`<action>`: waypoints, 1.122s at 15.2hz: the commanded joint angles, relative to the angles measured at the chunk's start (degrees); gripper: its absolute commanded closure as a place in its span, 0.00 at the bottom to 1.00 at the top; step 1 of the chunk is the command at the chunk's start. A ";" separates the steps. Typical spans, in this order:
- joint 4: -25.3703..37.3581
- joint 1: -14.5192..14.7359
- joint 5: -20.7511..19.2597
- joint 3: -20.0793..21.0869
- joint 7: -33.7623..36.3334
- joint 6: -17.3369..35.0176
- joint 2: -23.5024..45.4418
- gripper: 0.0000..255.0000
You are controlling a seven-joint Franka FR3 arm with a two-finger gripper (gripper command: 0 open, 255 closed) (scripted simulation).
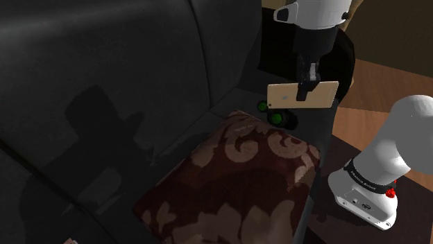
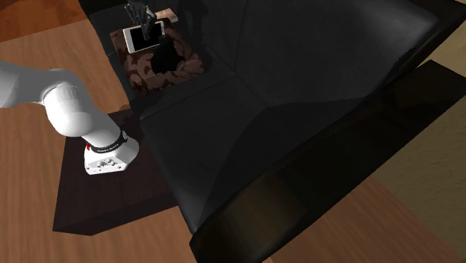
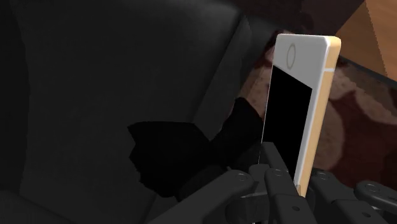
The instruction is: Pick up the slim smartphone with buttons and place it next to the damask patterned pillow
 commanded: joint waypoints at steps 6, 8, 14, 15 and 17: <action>3.40 3.38 5.80 8.28 10.23 0.25 2.67 1.00; 4.95 4.10 7.04 10.68 13.18 0.54 4.10 1.00; 11.00 5.58 9.35 18.22 22.41 1.85 10.03 1.00; 12.21 5.74 9.47 19.54 24.03 2.12 11.28 1.00; 14.81 6.00 9.42 22.24 27.39 2.68 14.03 1.00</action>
